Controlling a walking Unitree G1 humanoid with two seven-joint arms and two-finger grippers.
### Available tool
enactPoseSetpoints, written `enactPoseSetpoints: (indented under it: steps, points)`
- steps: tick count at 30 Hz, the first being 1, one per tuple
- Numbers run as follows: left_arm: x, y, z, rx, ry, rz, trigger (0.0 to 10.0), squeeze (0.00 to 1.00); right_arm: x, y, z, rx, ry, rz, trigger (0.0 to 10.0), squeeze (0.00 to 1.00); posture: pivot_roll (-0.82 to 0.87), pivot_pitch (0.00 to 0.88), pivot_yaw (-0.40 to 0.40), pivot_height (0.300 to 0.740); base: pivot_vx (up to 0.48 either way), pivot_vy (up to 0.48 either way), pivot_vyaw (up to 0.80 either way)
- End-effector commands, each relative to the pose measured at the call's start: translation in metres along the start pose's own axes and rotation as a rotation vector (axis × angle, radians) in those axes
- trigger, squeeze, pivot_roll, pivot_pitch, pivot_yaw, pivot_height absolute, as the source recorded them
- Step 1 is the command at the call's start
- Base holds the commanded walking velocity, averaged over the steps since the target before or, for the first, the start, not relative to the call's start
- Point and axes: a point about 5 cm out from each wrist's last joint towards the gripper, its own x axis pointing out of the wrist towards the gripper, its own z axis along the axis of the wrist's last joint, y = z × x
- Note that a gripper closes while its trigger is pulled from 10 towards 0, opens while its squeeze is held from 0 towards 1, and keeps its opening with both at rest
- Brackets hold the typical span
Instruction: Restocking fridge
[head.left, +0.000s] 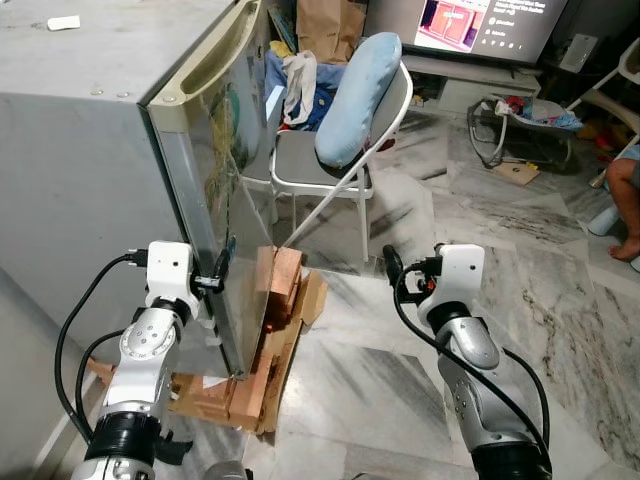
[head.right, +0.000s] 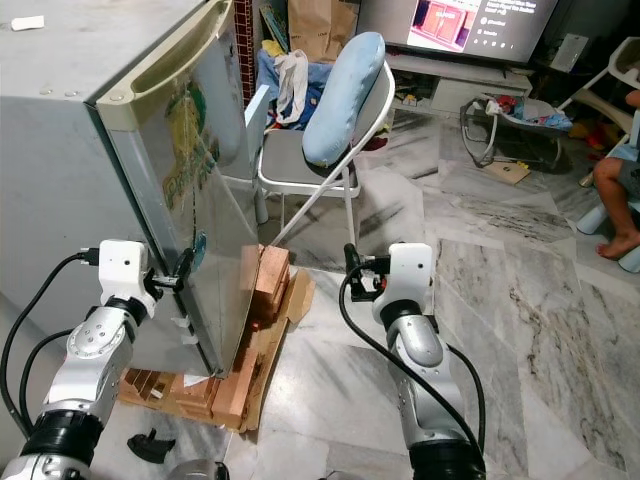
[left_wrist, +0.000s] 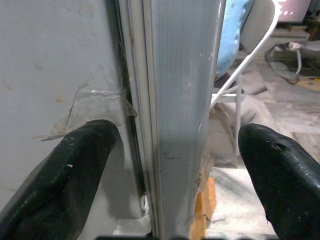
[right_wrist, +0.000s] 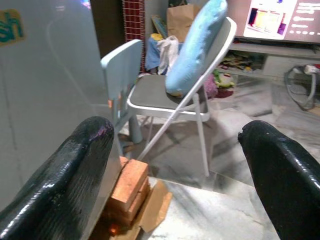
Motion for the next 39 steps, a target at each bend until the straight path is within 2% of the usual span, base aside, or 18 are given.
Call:
enactPoseSetpoints:
  steps: [1,5,8,12,13,14,22,26,32,39]
  points:
    - [0.011,-0.010,0.018,0.023,-0.062,-0.071,10.0,0.00,0.001,0.000,0.003,0.000,-0.008,-0.001,10.0,0.00,0.08,0.038,-0.064,0.740,0.000,0.000,0.00]
    - [0.026,-0.032,0.030,0.063,-0.093,-0.171,10.0,0.00,-0.001,-0.002,0.003,-0.002,-0.010,-0.008,10.0,0.00,0.07,0.034,-0.055,0.740,0.000,0.000,0.00]
    - [0.028,-0.034,0.031,0.074,-0.097,-0.186,10.0,0.00,-0.001,-0.002,0.003,-0.002,-0.011,-0.011,10.0,0.00,0.07,0.034,-0.055,0.740,0.000,0.000,0.00]
    - [0.042,-0.051,0.042,0.093,-0.113,-0.252,10.0,0.00,-0.003,-0.007,0.006,-0.006,-0.020,-0.032,10.0,0.00,0.04,0.030,-0.041,0.740,0.000,0.000,0.00]
    - [0.042,-0.051,0.042,0.093,-0.113,-0.252,10.0,0.00,-0.003,-0.007,0.006,-0.006,-0.020,-0.032,10.0,0.00,0.04,0.030,-0.041,0.740,0.000,0.000,0.00]
    - [0.046,-0.059,0.048,0.094,-0.124,-0.282,10.0,0.00,-0.004,-0.008,0.006,-0.008,-0.022,-0.039,10.0,0.00,0.03,0.028,-0.037,0.740,0.000,0.000,0.00]
    - [0.050,-0.083,0.050,0.098,-0.132,-0.354,10.0,0.00,-0.007,-0.010,0.005,-0.010,-0.021,-0.056,10.0,0.00,0.03,0.033,-0.028,0.740,0.000,0.000,0.00]
    - [0.047,-0.084,0.042,0.095,-0.113,-0.379,10.0,0.00,-0.008,-0.010,0.004,-0.009,-0.017,-0.057,10.0,0.00,0.04,0.035,-0.029,0.740,0.000,0.000,0.00]
    - [0.043,-0.079,0.033,0.117,-0.097,-0.362,10.0,0.00,-0.007,-0.008,0.003,-0.006,-0.013,-0.055,10.0,0.00,0.04,0.038,-0.031,0.740,0.000,0.000,0.00]
    - [0.049,-0.083,0.032,0.168,-0.067,-0.365,10.0,0.00,-0.007,-0.008,0.005,-0.004,-0.018,-0.055,10.0,0.00,0.04,0.037,-0.031,0.740,0.000,0.000,0.00]
